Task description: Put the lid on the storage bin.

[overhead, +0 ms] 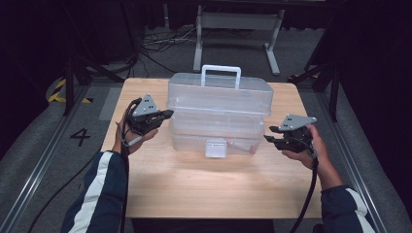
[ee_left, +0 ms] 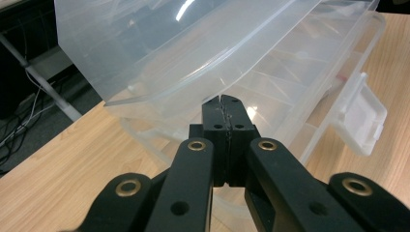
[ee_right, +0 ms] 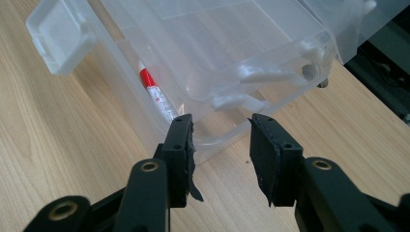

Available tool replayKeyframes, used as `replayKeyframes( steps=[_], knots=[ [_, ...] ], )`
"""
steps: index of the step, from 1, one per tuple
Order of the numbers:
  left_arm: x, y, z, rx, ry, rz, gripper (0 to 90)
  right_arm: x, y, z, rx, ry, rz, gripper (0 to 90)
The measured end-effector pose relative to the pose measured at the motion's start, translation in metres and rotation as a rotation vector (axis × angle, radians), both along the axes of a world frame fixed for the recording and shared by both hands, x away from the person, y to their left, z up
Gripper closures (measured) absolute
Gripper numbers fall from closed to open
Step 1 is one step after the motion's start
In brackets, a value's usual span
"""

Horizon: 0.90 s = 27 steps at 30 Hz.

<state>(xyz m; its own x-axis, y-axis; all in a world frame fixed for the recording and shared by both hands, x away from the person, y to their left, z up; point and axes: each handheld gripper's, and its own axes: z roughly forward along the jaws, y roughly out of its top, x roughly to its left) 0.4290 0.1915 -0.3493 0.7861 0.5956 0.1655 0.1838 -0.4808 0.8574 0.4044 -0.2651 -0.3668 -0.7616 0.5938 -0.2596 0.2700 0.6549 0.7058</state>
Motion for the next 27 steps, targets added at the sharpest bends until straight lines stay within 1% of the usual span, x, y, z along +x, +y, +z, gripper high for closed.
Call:
replayKeyframes(
  steps=[9,14,16,19,21,23,25,27],
  knots=[
    [-0.003,0.002,-0.007,0.011,0.014,-0.001,90.0,-0.002,-0.002,-0.005,-0.002,0.010,-0.008,57.6],
    [-0.005,0.003,-0.011,0.016,0.026,-0.008,90.0,-0.003,-0.004,-0.006,0.002,0.010,-0.013,57.4],
    [-0.006,0.003,-0.012,0.023,0.023,-0.006,90.0,-0.004,-0.005,-0.007,0.004,0.015,-0.017,57.3],
    [-0.007,0.003,-0.014,0.022,0.032,-0.008,90.0,-0.004,-0.006,-0.008,0.006,0.018,-0.017,57.1],
    [-0.007,0.004,-0.015,0.027,0.032,-0.009,90.0,-0.004,-0.006,-0.008,0.006,0.018,-0.016,57.1],
    [-0.008,0.004,-0.016,0.021,0.038,-0.010,90.0,-0.005,-0.006,-0.008,0.008,0.018,-0.017,56.9],
    [-0.008,0.004,-0.017,0.030,0.037,-0.012,90.0,-0.005,-0.006,-0.009,0.009,0.021,-0.016,57.0],
    [-0.009,0.004,-0.019,0.031,0.043,-0.014,90.0,-0.005,-0.006,-0.009,0.008,0.021,-0.017,56.9]
  ],
)
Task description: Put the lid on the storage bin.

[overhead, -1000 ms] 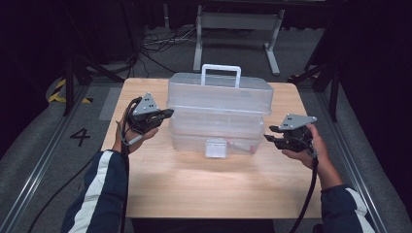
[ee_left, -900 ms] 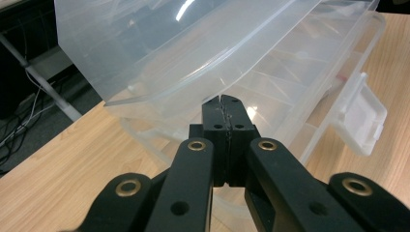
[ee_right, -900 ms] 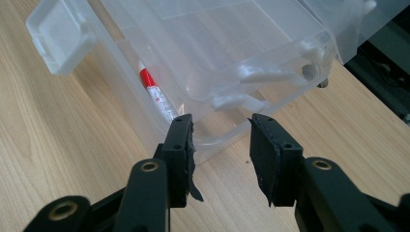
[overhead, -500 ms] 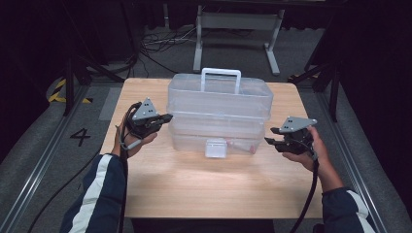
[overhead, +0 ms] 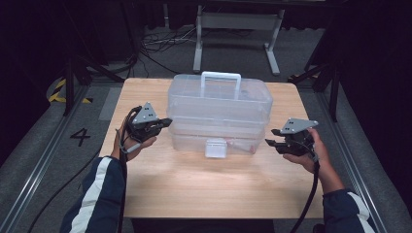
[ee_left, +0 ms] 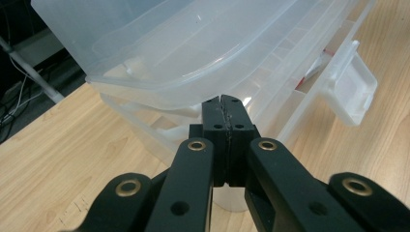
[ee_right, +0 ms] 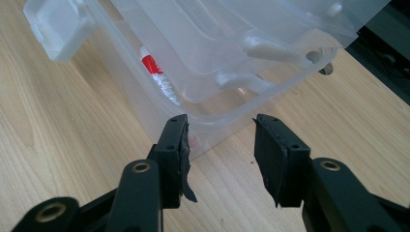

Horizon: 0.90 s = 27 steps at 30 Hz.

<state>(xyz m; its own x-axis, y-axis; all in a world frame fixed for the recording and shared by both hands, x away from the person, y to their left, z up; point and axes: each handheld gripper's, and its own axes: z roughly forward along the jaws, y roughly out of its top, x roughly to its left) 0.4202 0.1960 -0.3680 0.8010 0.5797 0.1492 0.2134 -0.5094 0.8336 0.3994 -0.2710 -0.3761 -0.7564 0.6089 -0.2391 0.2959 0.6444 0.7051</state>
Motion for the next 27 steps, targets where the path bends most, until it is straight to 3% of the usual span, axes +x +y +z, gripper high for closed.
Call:
replayKeyframes(
  steps=[7,27],
  knots=[
    [-0.003,-0.002,-0.007,0.041,0.012,-0.004,90.0,0.000,0.001,-0.002,-0.003,0.004,0.003,56.7],
    [-0.007,-0.003,-0.026,0.091,0.069,-0.002,90.0,0.000,0.001,-0.007,0.000,0.015,0.000,55.8]
  ],
)
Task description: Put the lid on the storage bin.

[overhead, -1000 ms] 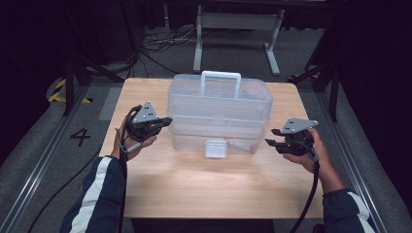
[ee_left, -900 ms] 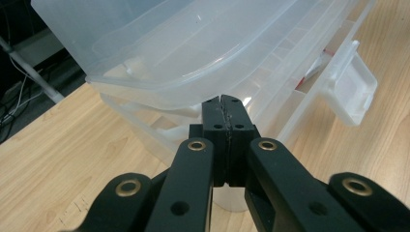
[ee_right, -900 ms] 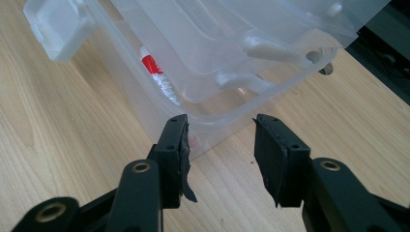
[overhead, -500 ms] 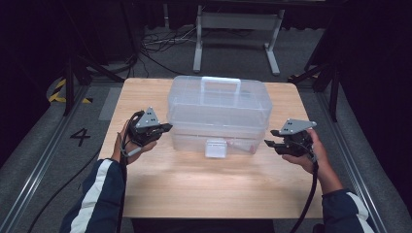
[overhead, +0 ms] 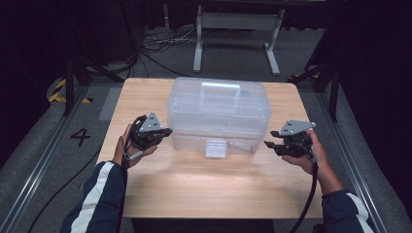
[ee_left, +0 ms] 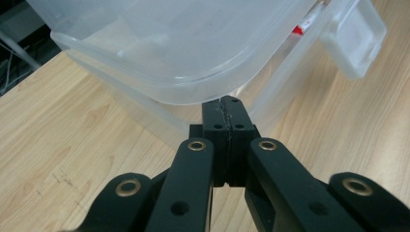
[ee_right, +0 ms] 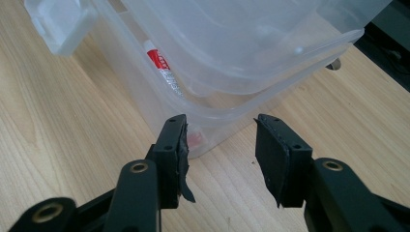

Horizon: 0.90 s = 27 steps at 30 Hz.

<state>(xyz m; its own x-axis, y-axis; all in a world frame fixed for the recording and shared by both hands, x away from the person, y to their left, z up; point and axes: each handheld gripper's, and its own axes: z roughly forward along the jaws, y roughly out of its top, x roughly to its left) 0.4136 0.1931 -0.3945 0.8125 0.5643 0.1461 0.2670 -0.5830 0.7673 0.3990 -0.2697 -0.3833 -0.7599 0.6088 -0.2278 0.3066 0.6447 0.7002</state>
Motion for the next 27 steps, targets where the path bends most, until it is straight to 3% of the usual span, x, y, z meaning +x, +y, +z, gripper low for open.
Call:
replayKeyframes(
  steps=[6,13,27],
  knots=[
    [-0.003,0.003,-0.006,0.031,0.020,0.008,90.0,0.000,0.000,-0.002,0.002,0.003,-0.002,55.4],
    [-0.006,0.001,-0.009,0.027,0.021,0.000,90.0,0.000,0.000,-0.003,0.001,0.000,-0.007,55.4],
    [-0.013,0.004,-0.008,0.061,0.011,-0.011,87.6,-0.001,0.002,-0.004,-0.009,0.001,-0.001,52.8]
  ],
)
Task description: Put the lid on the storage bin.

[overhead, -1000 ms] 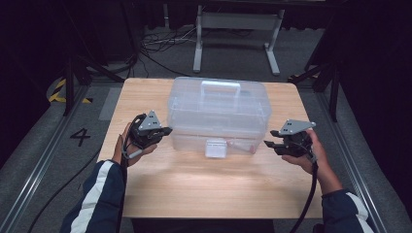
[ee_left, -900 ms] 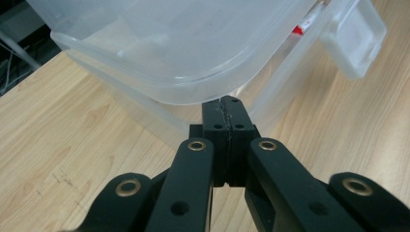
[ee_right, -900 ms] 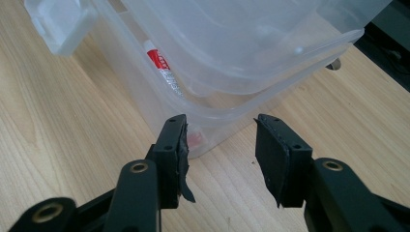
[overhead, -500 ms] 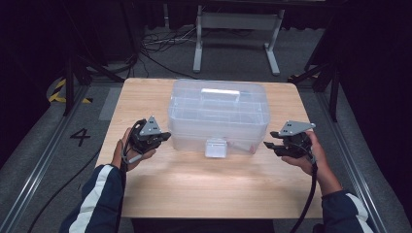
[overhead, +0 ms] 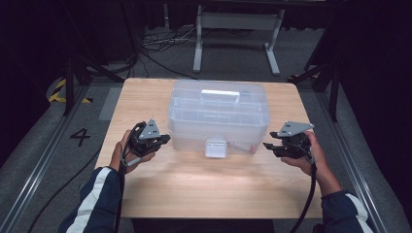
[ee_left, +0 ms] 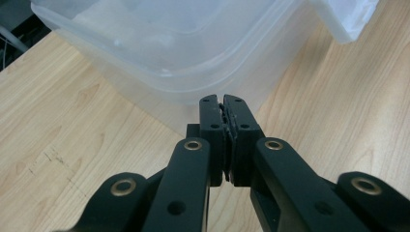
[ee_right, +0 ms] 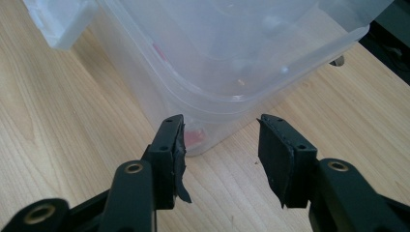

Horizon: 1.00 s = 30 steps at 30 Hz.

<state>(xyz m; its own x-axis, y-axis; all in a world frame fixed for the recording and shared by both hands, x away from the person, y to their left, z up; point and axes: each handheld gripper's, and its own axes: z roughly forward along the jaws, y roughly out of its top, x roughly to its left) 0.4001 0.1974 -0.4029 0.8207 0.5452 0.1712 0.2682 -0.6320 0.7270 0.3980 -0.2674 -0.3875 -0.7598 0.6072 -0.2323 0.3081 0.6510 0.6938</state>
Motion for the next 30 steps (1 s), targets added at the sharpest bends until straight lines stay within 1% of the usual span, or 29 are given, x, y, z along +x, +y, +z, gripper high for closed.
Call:
replayKeyframes(
  steps=[3,5,6,8,9,10,12,14,16,18,19,20,23,26,28,29,30],
  knots=[
    [-0.003,0.003,-0.003,0.014,0.005,0.012,84.9,-0.001,-0.001,-0.001,-0.011,0.007,0.000,50.9],
    [-0.003,0.005,-0.006,0.034,0.007,0.015,83.4,-0.001,-0.003,-0.003,-0.019,0.011,-0.005,49.9],
    [-0.004,0.006,-0.007,0.033,0.008,0.025,81.5,-0.001,-0.004,-0.003,-0.022,0.009,-0.008,49.1],
    [-0.005,0.008,-0.009,0.040,0.011,0.029,78.6,-0.002,-0.005,-0.004,-0.025,0.013,-0.007,48.4],
    [-0.005,0.009,-0.009,0.043,0.010,0.034,78.6,-0.002,-0.006,-0.005,-0.028,0.012,-0.006,47.5],
    [-0.006,0.010,-0.010,0.049,0.009,0.040,77.1,-0.002,-0.006,-0.006,-0.032,0.019,-0.006,46.4],
    [-0.008,0.012,-0.011,0.059,0.010,0.042,74.8,-0.003,-0.006,-0.008,-0.051,0.019,0.008,44.9],
    [-0.010,0.013,-0.014,0.064,0.012,0.046,72.2,-0.005,-0.006,-0.008,-0.053,0.023,0.014,43.9],
    [-0.013,0.014,-0.016,0.073,0.015,0.043,70.5,-0.006,-0.006,-0.010,-0.067,0.016,0.016,42.6],
    [-0.016,0.016,-0.019,0.098,0.017,0.053,67.9,-0.007,-0.006,-0.011,-0.078,0.014,0.023,42.1],
    [-0.016,0.016,-0.019,0.098,0.017,0.053,65.1,-0.007,-0.006,-0.013,-0.084,0.013,0.024,41.9],
    [-0.018,0.019,-0.022,0.113,0.019,0.059,64.8,-0.008,-0.006,-0.013,-0.086,0.010,0.021,41.7],
    [-0.022,0.022,-0.026,0.130,0.021,0.071,62.0,-0.009,-0.009,-0.015,-0.087,0.013,0.022,41.4],
    [-0.025,0.025,-0.030,0.162,0.020,0.073,60.1,-0.011,-0.012,-0.018,-0.086,0.011,0.011,41.0],
    [-0.027,0.026,-0.031,0.165,0.021,0.071,57.9,-0.011,-0.014,-0.018,-0.088,0.008,0.011,40.7],
    [-0.028,0.027,-0.032,0.166,0.022,0.069,57.9,-0.012,-0.015,-0.019,-0.081,0.008,0.004,40.1],
    [-0.030,0.029,-0.033,0.169,0.026,0.070,55.8,-0.012,-0.017,-0.020,-0.078,0.006,0.003,40.0]
  ],
)
